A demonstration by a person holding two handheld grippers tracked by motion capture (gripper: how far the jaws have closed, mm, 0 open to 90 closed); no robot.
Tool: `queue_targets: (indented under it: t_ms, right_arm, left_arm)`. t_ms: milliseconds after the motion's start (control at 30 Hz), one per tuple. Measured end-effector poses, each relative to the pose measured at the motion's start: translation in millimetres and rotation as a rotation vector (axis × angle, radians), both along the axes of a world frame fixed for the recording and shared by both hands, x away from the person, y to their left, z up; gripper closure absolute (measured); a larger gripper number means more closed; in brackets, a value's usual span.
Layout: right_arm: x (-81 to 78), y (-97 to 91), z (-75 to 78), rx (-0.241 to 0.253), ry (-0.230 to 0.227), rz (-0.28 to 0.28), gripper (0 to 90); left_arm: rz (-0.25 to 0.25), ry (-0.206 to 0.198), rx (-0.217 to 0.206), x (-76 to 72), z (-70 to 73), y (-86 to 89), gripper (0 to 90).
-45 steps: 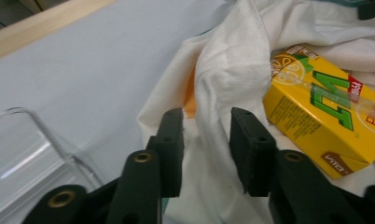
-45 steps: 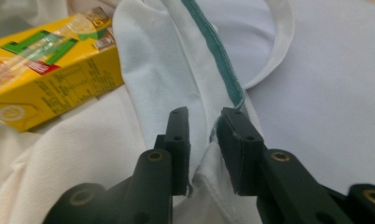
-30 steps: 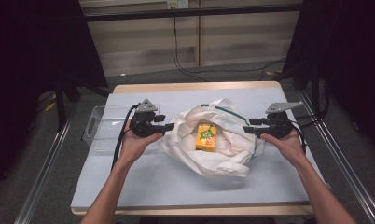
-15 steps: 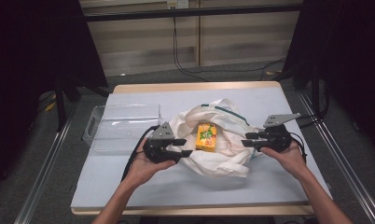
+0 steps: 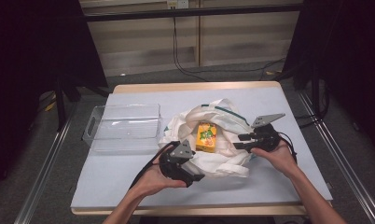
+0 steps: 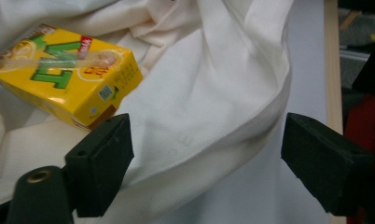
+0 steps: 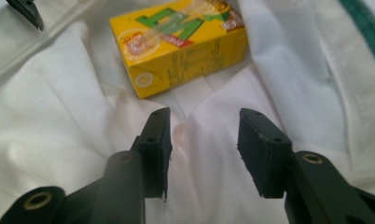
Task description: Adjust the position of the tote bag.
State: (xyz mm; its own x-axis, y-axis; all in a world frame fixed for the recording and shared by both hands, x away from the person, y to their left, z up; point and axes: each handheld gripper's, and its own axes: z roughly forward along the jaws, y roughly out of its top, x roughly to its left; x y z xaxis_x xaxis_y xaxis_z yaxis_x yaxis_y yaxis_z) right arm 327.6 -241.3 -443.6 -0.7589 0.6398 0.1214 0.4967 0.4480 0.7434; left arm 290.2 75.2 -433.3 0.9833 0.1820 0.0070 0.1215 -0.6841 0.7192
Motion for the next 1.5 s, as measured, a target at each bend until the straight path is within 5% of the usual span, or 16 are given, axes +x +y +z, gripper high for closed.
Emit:
queue_targets:
  t_ms: [267,367,467,600,700,800,933,1200,1300,1500]
  right_arm:
    - [6.3,7.3,-12.2,-0.051,0.032,-0.004,48.5]
    - [12.2,5.5,-14.2,-0.035,0.045,-0.012,58.0]
    - [15.4,3.5,-13.1,-0.021,0.05,0.003,70.3]
    - [17.8,1.0,-12.7,-0.022,0.054,0.005,84.7]
    - [22.1,-0.2,-14.7,-0.038,0.049,0.006,87.7]
    - [27.9,0.3,-18.0,-0.037,0.064,0.0,88.2]
    - [30.3,10.6,-22.8,-0.096,0.059,-0.018,88.4]
    - [20.3,2.0,-23.4,0.005,0.011,-0.032,81.7]
    - [14.0,-0.8,-16.8,0.033,-0.004,-0.045,74.6]
    - [2.2,-4.3,-4.5,0.087,-0.038,-0.048,64.0]
  left_arm:
    - [-0.019,-0.095,0.134,3.0,-18.7,-14.8,17.4]
    - [-0.001,-0.089,0.156,6.4,-20.6,-14.3,39.3]
    - [-0.003,-0.053,0.134,8.2,-22.1,-10.6,64.5]
    - [-0.048,0.018,0.103,6.8,-17.4,-2.7,78.5]
    - [-0.09,0.063,0.096,2.0,-15.7,4.4,79.8]
    - [-0.077,0.059,0.095,-1.3,-17.9,10.1,80.6]
    - [-0.056,0.071,0.085,2.2,-21.7,14.9,80.0]
    - [-0.004,0.092,0.006,0.4,-15.9,16.4,59.2]
    - [0.043,0.092,-0.072,-1.0,-12.4,18.3,46.1]
    - [0.104,0.118,-0.167,0.6,-2.9,25.3,39.5]
